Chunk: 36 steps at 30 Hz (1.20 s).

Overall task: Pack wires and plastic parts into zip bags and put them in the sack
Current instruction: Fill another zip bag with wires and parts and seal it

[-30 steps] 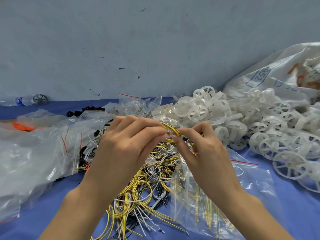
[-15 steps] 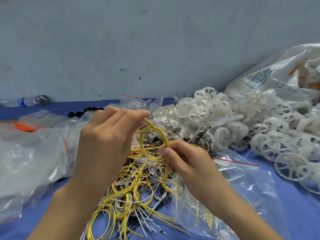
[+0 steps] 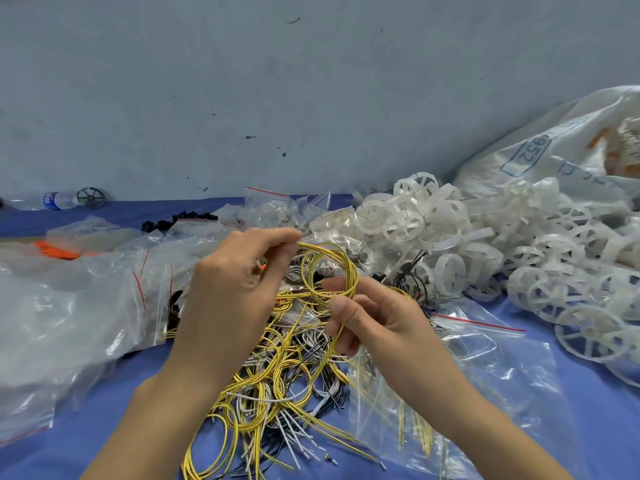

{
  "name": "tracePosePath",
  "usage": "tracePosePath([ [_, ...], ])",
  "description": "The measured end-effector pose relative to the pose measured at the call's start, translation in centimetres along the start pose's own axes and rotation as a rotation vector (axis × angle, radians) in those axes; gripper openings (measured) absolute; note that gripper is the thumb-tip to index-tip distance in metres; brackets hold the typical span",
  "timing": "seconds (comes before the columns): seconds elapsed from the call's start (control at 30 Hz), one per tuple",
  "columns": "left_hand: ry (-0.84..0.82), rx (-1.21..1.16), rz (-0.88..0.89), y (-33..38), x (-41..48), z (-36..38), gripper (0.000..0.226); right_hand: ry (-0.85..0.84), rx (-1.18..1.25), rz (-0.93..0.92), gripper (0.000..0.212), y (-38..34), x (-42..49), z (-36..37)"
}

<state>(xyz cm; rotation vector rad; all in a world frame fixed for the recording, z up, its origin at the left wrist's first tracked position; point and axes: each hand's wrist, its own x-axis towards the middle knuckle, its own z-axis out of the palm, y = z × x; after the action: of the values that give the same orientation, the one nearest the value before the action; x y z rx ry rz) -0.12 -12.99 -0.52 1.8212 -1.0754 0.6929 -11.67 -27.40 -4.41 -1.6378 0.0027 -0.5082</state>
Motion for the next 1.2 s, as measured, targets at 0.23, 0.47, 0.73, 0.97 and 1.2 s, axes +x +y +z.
tracePosePath([
  [0.23, -0.148, -0.380, -0.439, 0.1, -1.3, 1.7, 0.014, 0.035, 0.098, 0.081, 0.018, -0.3, -0.3, -0.2],
  [0.47, -0.358, -0.741, -0.820, 1.4, -3.3, 3.6, 0.023, 0.087, 0.181, 0.157, 0.023, -0.4, 0.0, -0.6],
  [0.73, -0.475, -0.544, -0.708, 1.0, -4.9, 4.0, 0.027, 0.061, 0.161, 0.285, 0.024, 0.5, 0.2, -1.2],
  [0.97, -0.477, -0.099, -0.319, -0.3, -5.8, 3.2, 0.033, 0.035, 0.583, 0.505, 0.024, 0.4, 0.6, -2.6],
  [1.2, -0.476, -0.102, -0.232, -1.4, -4.8, 2.1, 0.030, -0.023, 0.583, 0.569, 0.032, 0.1, 0.7, -3.6],
])
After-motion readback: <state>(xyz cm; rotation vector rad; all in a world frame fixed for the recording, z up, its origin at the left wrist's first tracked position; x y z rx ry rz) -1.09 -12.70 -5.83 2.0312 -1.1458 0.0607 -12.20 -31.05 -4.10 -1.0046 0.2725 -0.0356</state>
